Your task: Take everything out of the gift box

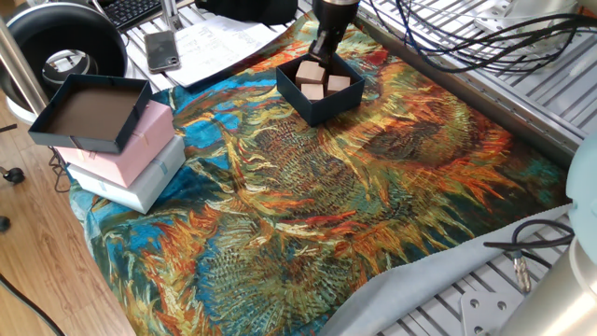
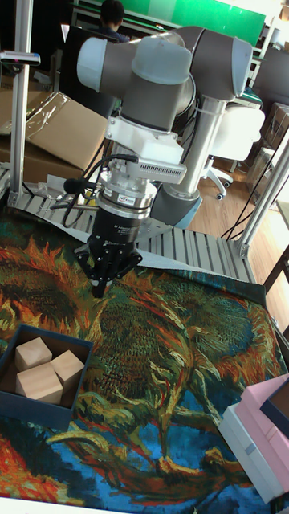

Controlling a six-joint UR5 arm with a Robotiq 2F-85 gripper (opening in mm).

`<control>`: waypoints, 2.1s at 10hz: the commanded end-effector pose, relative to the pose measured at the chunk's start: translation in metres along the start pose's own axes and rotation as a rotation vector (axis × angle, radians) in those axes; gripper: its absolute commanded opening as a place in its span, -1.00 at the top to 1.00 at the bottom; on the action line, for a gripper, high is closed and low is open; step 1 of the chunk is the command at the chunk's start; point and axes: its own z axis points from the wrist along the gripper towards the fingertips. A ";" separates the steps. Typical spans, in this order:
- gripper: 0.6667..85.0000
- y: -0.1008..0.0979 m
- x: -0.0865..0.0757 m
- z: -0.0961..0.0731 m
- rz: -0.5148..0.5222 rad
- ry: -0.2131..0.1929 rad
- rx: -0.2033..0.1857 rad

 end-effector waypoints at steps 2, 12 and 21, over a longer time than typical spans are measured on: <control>0.96 -0.006 -0.001 0.008 -0.074 -0.047 0.005; 0.95 0.017 -0.011 0.006 0.319 -0.075 -0.096; 0.80 0.027 0.039 0.003 0.235 0.117 -0.136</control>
